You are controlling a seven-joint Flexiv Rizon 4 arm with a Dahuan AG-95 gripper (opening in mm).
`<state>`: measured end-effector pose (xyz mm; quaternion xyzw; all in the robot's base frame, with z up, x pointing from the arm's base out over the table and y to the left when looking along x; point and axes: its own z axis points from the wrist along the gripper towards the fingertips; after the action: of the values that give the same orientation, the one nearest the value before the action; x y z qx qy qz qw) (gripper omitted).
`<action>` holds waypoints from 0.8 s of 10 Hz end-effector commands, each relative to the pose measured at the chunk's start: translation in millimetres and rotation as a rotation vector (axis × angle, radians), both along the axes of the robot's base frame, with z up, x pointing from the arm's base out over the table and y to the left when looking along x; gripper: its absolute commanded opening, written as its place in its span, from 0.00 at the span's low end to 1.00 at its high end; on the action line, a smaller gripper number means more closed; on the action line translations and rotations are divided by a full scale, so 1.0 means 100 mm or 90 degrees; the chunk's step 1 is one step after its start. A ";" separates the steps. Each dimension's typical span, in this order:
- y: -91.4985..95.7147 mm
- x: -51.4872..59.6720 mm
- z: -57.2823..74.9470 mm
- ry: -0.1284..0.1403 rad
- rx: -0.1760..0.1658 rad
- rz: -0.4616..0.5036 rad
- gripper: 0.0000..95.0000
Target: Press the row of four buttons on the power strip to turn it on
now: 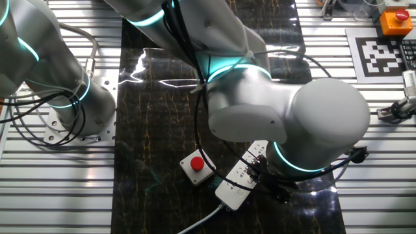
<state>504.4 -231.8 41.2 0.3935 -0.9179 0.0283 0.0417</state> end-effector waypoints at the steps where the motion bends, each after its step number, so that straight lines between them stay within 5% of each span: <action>1: 0.00 -0.01 -0.02 -0.002 -0.001 0.002 0.60; 4: -0.01 -0.01 -0.14 0.003 0.002 0.000 0.60; 8: -0.01 -0.01 -0.10 0.013 0.010 0.003 0.60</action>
<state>503.8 -233.6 30.7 0.3979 -0.9161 0.0197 0.0450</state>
